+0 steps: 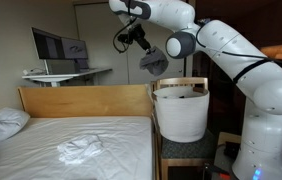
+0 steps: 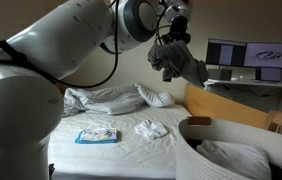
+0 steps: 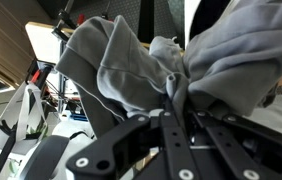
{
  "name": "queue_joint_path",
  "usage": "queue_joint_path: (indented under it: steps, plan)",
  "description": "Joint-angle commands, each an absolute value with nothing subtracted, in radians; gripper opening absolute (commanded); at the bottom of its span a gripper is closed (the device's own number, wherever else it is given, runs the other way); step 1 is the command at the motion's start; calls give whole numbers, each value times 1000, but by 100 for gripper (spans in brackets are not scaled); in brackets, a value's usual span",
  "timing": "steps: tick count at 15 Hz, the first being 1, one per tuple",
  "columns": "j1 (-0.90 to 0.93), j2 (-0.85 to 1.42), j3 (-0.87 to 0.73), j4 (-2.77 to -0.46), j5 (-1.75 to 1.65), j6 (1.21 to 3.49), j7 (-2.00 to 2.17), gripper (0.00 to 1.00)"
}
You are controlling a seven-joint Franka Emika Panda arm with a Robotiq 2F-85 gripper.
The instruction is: Put the gray and white clothes in the basket respectively
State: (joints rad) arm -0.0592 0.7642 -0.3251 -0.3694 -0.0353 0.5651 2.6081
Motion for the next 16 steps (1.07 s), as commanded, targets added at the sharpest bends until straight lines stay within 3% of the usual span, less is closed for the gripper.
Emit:
queue_joint_path:
  steps: [1,9,10,14,16]
  plan:
    - [-53,770,-338,-369,-36,556,2608,12]
    - [-34,776,-358,-369,-38,553,2608,12]
    - [-34,776,-358,-369,-38,553,2608,3]
    - [-49,782,-320,-369,-208,668,2593,3]
    - [-50,793,-409,-369,-165,710,2600,3]
